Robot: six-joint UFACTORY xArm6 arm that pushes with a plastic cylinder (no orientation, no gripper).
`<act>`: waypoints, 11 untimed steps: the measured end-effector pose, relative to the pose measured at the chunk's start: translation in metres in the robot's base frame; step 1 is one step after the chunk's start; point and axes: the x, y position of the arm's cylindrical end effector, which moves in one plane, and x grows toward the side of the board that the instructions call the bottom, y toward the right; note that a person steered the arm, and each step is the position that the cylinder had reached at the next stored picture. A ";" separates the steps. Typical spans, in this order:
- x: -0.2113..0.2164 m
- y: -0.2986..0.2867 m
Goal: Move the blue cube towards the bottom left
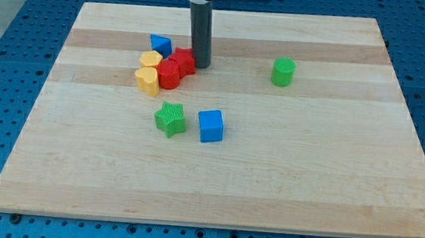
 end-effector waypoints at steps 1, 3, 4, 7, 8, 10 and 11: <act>-0.001 -0.013; -0.023 -0.022; -0.023 -0.049; -0.057 -0.099; -0.069 -0.124; -0.088 -0.158; -0.076 -0.158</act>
